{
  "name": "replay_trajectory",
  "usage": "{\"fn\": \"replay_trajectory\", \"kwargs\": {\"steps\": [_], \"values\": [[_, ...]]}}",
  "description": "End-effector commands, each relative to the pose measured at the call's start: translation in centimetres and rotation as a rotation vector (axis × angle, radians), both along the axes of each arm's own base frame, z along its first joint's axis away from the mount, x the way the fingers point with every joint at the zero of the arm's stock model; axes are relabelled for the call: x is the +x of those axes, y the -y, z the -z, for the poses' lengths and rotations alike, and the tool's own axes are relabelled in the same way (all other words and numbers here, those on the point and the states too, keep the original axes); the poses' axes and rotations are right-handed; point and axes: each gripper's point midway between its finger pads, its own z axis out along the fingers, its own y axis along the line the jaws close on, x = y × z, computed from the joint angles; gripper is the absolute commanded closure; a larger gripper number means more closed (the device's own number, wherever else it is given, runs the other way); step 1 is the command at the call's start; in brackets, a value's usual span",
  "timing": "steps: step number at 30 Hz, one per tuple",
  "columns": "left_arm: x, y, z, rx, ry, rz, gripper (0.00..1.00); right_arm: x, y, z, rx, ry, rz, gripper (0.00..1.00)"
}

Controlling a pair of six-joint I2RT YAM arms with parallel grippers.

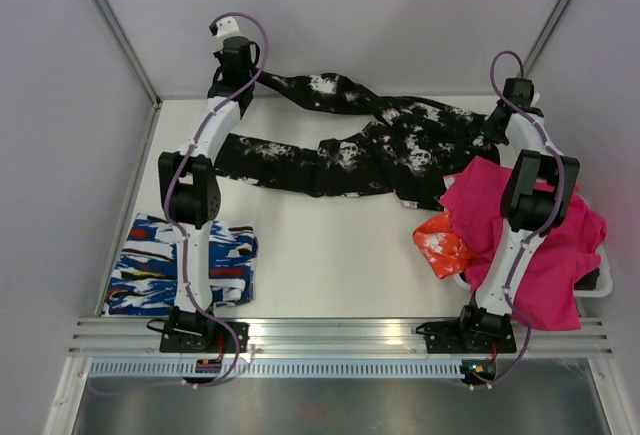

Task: Fold and stack the trousers
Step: Flatten the trousers out

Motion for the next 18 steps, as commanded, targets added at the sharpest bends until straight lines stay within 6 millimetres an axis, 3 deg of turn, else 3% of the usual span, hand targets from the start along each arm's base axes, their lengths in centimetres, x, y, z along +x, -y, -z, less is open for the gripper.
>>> {"fn": "replay_trajectory", "kwargs": {"steps": [1, 6, 18], "values": [[-0.5, -1.4, 0.8, 0.065, -0.052, 0.0, 0.98, 1.8, -0.2, -3.0, -0.046, 0.064, -0.017, 1.0], [-0.3, -1.2, 2.2, -0.003, -0.072, 0.022, 0.98, 2.2, -0.7, -2.8, -0.048, 0.057, -0.03, 1.0], [-1.2, -4.2, 4.6, -0.146, -0.151, -0.03, 0.97, 2.6, -0.1, -2.9, -0.08, 0.047, -0.025, 1.0]]}}
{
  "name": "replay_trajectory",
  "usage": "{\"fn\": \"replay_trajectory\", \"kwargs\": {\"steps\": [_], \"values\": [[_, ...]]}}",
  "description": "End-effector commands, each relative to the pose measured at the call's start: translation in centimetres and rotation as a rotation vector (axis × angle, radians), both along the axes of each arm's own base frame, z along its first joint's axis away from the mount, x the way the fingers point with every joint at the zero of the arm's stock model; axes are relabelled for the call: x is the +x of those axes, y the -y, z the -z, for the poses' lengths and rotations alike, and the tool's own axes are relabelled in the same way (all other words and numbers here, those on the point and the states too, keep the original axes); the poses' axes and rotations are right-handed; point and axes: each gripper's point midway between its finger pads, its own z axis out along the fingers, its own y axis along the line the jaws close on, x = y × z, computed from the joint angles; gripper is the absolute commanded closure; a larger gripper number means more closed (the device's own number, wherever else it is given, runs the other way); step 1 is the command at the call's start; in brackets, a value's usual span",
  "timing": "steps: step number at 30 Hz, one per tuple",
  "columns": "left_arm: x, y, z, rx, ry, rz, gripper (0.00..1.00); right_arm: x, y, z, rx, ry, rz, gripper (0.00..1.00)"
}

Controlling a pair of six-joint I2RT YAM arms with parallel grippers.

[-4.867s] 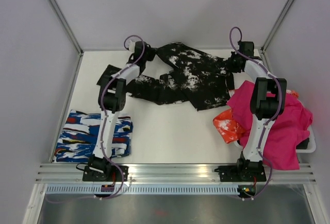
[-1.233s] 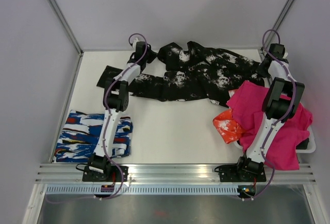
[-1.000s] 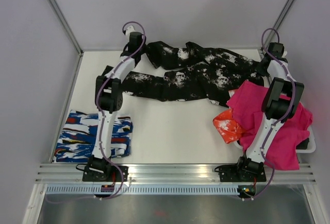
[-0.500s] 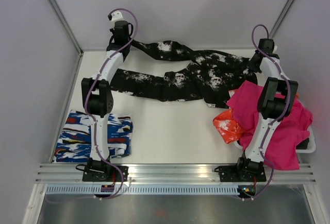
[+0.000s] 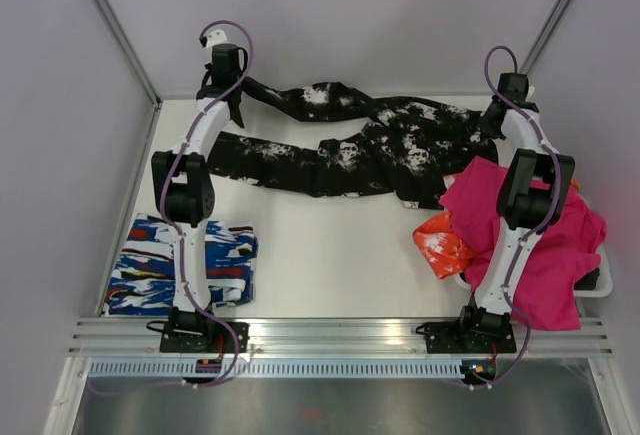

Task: Fold and stack the trousers
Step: Flatten the trousers out

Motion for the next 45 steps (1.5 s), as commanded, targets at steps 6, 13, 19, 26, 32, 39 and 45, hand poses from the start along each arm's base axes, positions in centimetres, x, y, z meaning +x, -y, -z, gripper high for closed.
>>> {"fn": "replay_trajectory", "kwargs": {"steps": [6, 13, 19, 26, 32, 39, 45], "values": [[-0.3, -4.0, 0.5, -0.259, -0.018, -0.032, 0.96, 2.1, 2.6, -3.5, -0.136, 0.061, 0.013, 1.0], [-1.6, -4.4, -1.4, -0.128, -0.014, 0.036, 0.4, 2.4, 3.2, -3.2, -0.146, 0.056, -0.004, 1.0], [-3.3, -4.7, -3.0, -0.16, 0.017, 0.065, 0.0, 3.4, 3.0, -2.9, -0.149, 0.068, -0.051, 1.0], [-2.1, -7.7, 2.5, -0.441, -0.079, -0.178, 0.06, 4.3, 3.9, -2.7, -0.114, 0.095, -0.04, 1.0], [-0.7, -9.1, 7.0, -0.599, -0.087, -0.294, 0.16, 4.7, 3.3, -2.3, -0.089, 0.108, -0.064, 1.0], [2.2, -6.2, 10.5, -0.83, -0.069, -0.25, 0.2, 5.2, 2.4, -1.5, -0.035, 0.119, -0.074, 1.0], [2.7, -6.8, 13.7, -0.862, -0.075, -0.317, 0.26, 5.0, 1.8, -1.8, -0.033, 0.116, -0.083, 1.0]]}}
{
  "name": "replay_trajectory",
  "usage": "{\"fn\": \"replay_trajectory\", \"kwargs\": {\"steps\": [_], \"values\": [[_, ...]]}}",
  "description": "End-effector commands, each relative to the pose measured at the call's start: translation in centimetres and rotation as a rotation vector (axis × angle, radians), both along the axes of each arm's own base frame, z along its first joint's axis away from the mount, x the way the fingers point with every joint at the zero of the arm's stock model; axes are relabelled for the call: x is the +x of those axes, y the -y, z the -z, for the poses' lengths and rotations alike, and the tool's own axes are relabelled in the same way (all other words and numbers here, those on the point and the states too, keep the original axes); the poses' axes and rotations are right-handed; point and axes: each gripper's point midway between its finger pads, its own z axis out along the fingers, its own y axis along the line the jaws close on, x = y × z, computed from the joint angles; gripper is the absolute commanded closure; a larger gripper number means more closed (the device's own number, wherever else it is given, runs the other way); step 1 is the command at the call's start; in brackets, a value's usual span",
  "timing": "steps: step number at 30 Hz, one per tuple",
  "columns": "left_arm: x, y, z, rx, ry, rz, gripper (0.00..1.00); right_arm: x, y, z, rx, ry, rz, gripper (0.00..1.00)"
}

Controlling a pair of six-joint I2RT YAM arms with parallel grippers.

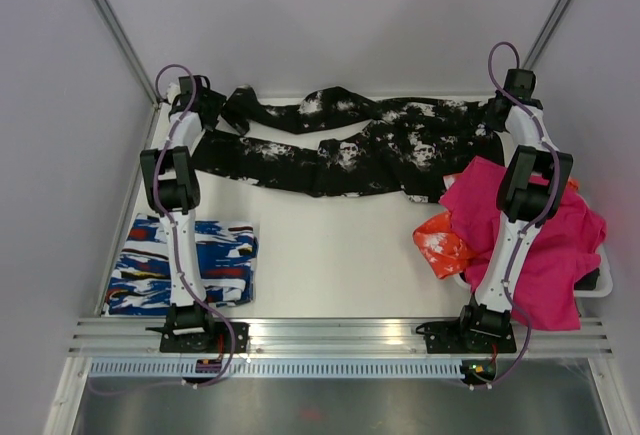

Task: Fold and stack the trousers
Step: Flatten the trousers out

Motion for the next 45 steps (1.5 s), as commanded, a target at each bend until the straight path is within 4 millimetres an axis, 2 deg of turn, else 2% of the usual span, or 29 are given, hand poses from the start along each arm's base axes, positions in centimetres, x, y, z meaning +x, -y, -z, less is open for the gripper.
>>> {"fn": "replay_trajectory", "kwargs": {"steps": [1, 2, 3, 8, 15, 16, 17, 18, 19, 22, 23, 24, 26, 27, 29, 30, 32, 34, 36, 37, 38, 39, 40, 41, 42, 45], "values": [[2.2, 0.4, -1.1, -0.075, 0.094, -0.036, 0.27, 1.8, -0.3, -2.3, 0.002, 0.084, -0.008, 1.0], [2.5, 0.8, -1.1, -0.092, 0.106, -0.019, 0.3, 1.8, -0.4, -2.2, 0.001, 0.08, -0.008, 1.0], [2.7, 1.0, -0.1, -0.106, 0.098, -0.019, 0.31, 1.8, -0.5, -2.3, 0.003, 0.083, -0.007, 1.0], [3.4, 3.6, 0.3, -0.154, 0.109, 0.056, 0.34, 1.8, -0.8, -2.4, -0.003, 0.08, -0.006, 1.0], [3.8, 4.0, 0.6, -0.146, 0.134, 0.102, 0.35, 1.3, -0.8, -2.2, -0.014, 0.056, -0.004, 1.0], [3.9, 4.2, 0.7, -0.146, 0.143, 0.111, 0.44, 1.3, -0.8, -2.3, -0.016, 0.057, -0.006, 1.0], [4.1, 4.4, 0.5, -0.148, 0.155, 0.12, 0.71, 1.3, -0.7, -2.3, -0.016, 0.055, -0.004, 1.0], [4.4, 4.3, -0.1, -0.14, 0.177, 0.126, 0.87, 1.3, -0.7, -2.4, -0.019, 0.056, -0.002, 1.0], [4.5, 4.1, -0.6, -0.124, 0.189, 0.122, 0.98, 1.3, -0.6, -2.5, -0.022, 0.06, -0.002, 1.0], [4.9, 2.9, -5.2, 0.029, 0.265, 0.159, 0.98, 1.3, -0.6, -2.7, -0.028, 0.061, -0.001, 1.0], [4.9, 1.4, -6.9, 0.106, 0.282, 0.134, 0.98, 1.2, -0.7, -2.8, -0.03, 0.058, -0.006, 1.0], [4.6, 0.3, -10.6, 0.218, 0.322, 0.151, 0.98, 1.1, -0.6, -3.0, -0.033, 0.061, -0.004, 1.0], [4.2, -1.9, -14.8, 0.361, 0.356, 0.121, 0.98, 0.9, -0.6, -2.7, -0.036, 0.053, -0.004, 1.0], [3.5, -2.7, -18.6, 0.483, 0.388, 0.14, 0.98, 0.8, -0.6, -2.7, -0.036, 0.053, -0.004, 1.0], [2.5, -4.1, -22.4, 0.627, 0.406, 0.122, 0.98, 0.5, -0.7, -2.6, -0.036, 0.049, -0.003, 1.0], [1.5, -4.6, -25.6, 0.746, 0.424, 0.147, 0.98, 0.4, -0.7, -2.5, -0.034, 0.046, -0.002, 1.0], [0.7, -4.3, -28.4, 0.917, 0.433, 0.206, 0.98, 0.2, -0.7, -2.2, -0.033, 0.04, -0.002, 1.0], [0.3, -3.7, -30.1, 1.019, 0.432, 0.248, 0.98, 0.0, -0.8, -1.8, -0.032, 0.029, -0.002, 1.0], [0.2, -2.9, -29.1, 1.116, 0.363, 0.321, 0.98, 0.0, -0.8, -1.7, -0.03, 0.028, -0.002, 1.0], [0.2, -2.7, -27.9, 1.127, 0.327, 0.345, 0.95, 0.0, -0.8, -1.4, -0.027, 0.022, -0.003, 1.0], [0.0, -2.0, -26.6, 1.123, 0.286, 0.392, 0.86, 0.0, -0.8, -1.4, -0.027, 0.022, -0.003, 1.0], [-0.1, -1.4, -25.1, 1.109, 0.263, 0.435, 0.69, 0.0, -0.8, -1.5, -0.029, 0.024, -0.002, 1.0], [-0.4, -0.3, -24.8, 1.088, 0.276, 0.481, 0.18, -0.1, -0.8, -1.4, -0.03, 0.02, 0.0, 1.0], [-0.6, 0.3, -24.0, 1.06, 0.274, 0.505, 0.01, -0.1, -0.6, -1.3, -0.035, 0.017, 0.006, 1.0], [-0.9, 0.7, -22.5, 1.033, 0.253, 0.523, 0.0, -0.1, -0.5, -1.3, -0.041, 0.016, 0.01, 1.0], [-1.8, -1.1, -21.6, 0.959, 0.18, 0.403, 0.0, -0.1, 0.1, -1.7, -0.067, 0.003, 0.025, 1.0]]}}
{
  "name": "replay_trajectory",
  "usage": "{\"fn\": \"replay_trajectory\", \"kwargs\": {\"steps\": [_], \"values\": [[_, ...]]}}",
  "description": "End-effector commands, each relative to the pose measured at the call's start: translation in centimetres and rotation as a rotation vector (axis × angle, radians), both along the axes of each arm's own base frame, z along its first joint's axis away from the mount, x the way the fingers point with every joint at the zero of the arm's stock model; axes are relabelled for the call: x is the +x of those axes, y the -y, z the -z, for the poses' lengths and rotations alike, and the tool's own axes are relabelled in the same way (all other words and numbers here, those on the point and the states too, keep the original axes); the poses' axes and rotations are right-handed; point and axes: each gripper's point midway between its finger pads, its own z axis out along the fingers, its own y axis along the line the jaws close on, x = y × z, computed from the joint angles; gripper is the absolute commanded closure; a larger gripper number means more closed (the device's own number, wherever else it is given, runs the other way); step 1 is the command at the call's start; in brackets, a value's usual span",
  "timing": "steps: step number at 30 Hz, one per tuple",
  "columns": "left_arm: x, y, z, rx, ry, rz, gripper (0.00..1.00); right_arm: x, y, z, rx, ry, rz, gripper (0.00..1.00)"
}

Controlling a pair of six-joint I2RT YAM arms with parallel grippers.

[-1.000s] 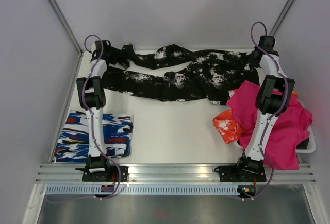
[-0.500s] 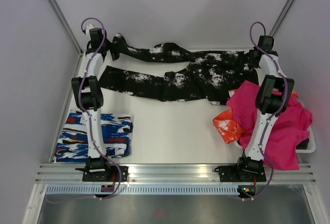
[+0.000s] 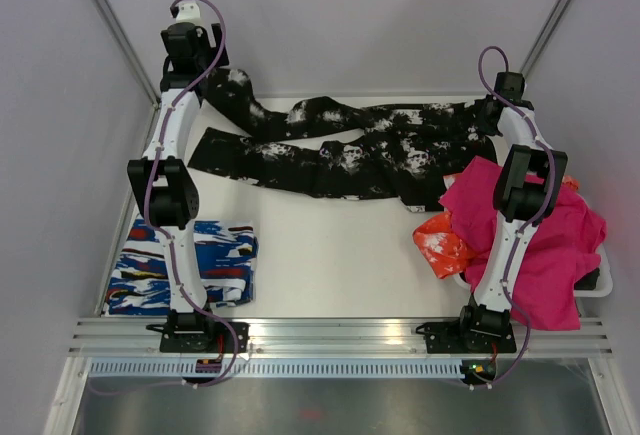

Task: Fold and stack the trousers
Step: Flatten the trousers out

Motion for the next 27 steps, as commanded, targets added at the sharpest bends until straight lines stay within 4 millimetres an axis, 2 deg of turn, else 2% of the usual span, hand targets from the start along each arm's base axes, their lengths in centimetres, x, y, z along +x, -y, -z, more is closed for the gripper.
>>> {"fn": "replay_trajectory", "kwargs": {"steps": [1, 3, 4, 7, 8, 9, 11, 12, 14, 15, 16, 20, 21, 23, 24, 25, 26, 27], "values": [[-1.7, -3.7, 3.5, -0.011, -0.127, -0.152, 0.0, 0.4, 2.1, -3.2, -0.077, 0.044, 0.046, 1.0], [-2.1, -5.2, 4.8, -0.108, -0.161, -0.217, 0.0, 0.4, 2.4, -3.4, -0.094, 0.038, 0.051, 1.0], [-2.2, -6.7, 5.4, -0.221, -0.158, -0.262, 0.0, 0.3, 2.6, -3.4, -0.103, 0.035, 0.051, 1.0], [-2.7, -9.0, 8.2, -0.427, -0.205, -0.306, 0.04, 0.2, 3.2, -3.5, -0.125, 0.025, 0.07, 1.0], [-2.9, -9.3, 9.7, -0.452, -0.231, -0.307, 0.06, 0.1, 3.4, -3.4, -0.128, 0.023, 0.073, 1.0], [-2.8, -9.6, 10.2, -0.472, -0.237, -0.301, 0.09, 0.0, 3.6, -3.5, -0.131, 0.02, 0.077, 1.0], [-2.5, -9.6, 11.2, -0.482, -0.25, -0.3, 0.1, -0.1, 3.9, -3.4, -0.14, 0.01, 0.083, 1.0], [-2.2, -9.5, 12.8, -0.493, -0.276, -0.298, 0.11, -0.5, 4.1, -3.1, -0.144, -0.009, 0.089, 1.0], [-1.8, -9.5, 14.0, -0.532, -0.288, -0.299, 0.13, -0.6, 4.5, -3.1, -0.159, -0.02, 0.091, 1.0], [-1.6, -9.2, 15.7, -0.57, -0.313, -0.294, 0.16, -0.6, 4.7, -2.9, -0.159, -0.026, 0.09, 1.0], [-1.5, -9.1, 16.4, -0.588, -0.321, -0.297, 0.17, -0.6, 4.7, -2.9, -0.157, -0.024, 0.086, 1.0], [-0.5, -7.5, 18.3, -0.652, -0.327, -0.233, 0.34, 0.7, 2.9, -2.6, -0.098, 0.009, -0.01, 1.0], [-0.2, -7.0, 18.5, -0.659, -0.326, -0.218, 0.42, 1.3, 2.4, -2.6, -0.097, 0.026, -0.033, 1.0], [0.2, -6.9, 19.6, -0.679, -0.327, -0.224, 0.5, 2.3, 1.7, -3.0, -0.093, 0.05, -0.064, 1.0], [0.3, -6.6, 20.0, -0.693, -0.331, -0.23, 0.52, 2.8, 1.4, -2.4, -0.093, 0.047, -0.073, 1.0], [0.3, -6.5, 20.5, -0.701, -0.339, -0.235, 0.55, 3.1, 1.3, -2.6, -0.097, 0.054, -0.076, 1.0], [0.2, -6.4, 20.8, -0.708, -0.345, -0.244, 0.63, 4.1, 1.1, -3.7, -0.106, 0.088, -0.08, 1.0], [0.0, -6.4, 21.2, -0.722, -0.354, -0.259, 0.65, 4.5, 1.2, -3.8, -0.107, 0.099, -0.077, 1.0]]}}
